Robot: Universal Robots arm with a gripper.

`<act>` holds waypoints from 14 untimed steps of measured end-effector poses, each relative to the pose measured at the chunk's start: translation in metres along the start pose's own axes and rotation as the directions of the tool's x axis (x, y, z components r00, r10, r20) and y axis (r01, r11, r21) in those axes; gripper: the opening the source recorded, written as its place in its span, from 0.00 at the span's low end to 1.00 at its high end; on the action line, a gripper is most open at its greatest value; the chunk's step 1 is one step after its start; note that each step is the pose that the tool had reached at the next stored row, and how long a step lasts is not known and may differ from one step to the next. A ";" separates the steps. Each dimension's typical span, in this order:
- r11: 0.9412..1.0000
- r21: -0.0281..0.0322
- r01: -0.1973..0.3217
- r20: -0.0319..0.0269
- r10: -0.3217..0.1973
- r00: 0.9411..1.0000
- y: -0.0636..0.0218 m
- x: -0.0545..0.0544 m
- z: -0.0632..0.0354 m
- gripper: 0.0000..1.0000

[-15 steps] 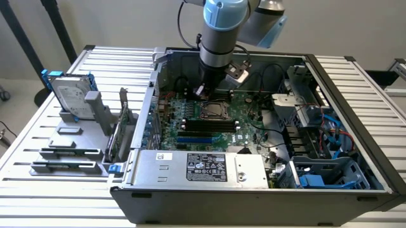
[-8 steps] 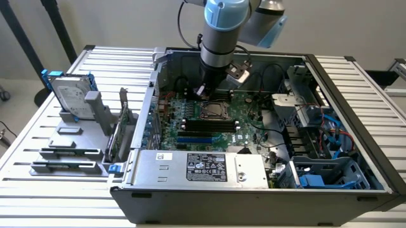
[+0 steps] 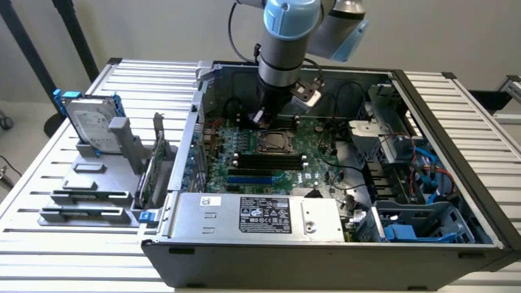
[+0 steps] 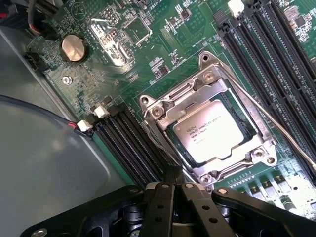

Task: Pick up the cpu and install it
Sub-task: 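Install the first cpu locking lever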

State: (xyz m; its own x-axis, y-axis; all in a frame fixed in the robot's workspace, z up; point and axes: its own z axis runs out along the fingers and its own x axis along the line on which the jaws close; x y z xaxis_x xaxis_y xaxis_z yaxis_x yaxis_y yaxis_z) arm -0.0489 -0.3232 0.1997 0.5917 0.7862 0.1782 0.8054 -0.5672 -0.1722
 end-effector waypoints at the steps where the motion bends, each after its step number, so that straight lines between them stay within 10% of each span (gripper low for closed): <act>1: 1.000 0.000 0.000 0.000 0.000 1.000 0.0002 0.000 0.0000 0.11; 14: 1.000 0.001 0.004 0.001 -0.004 1.000 0.0027 0.002 -0.0001 0.11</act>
State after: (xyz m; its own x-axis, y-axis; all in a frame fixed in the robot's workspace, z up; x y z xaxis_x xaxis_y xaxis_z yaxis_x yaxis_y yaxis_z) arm -0.0456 -0.3233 0.1997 0.5888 0.7884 0.1782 0.8075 -0.5641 -0.1722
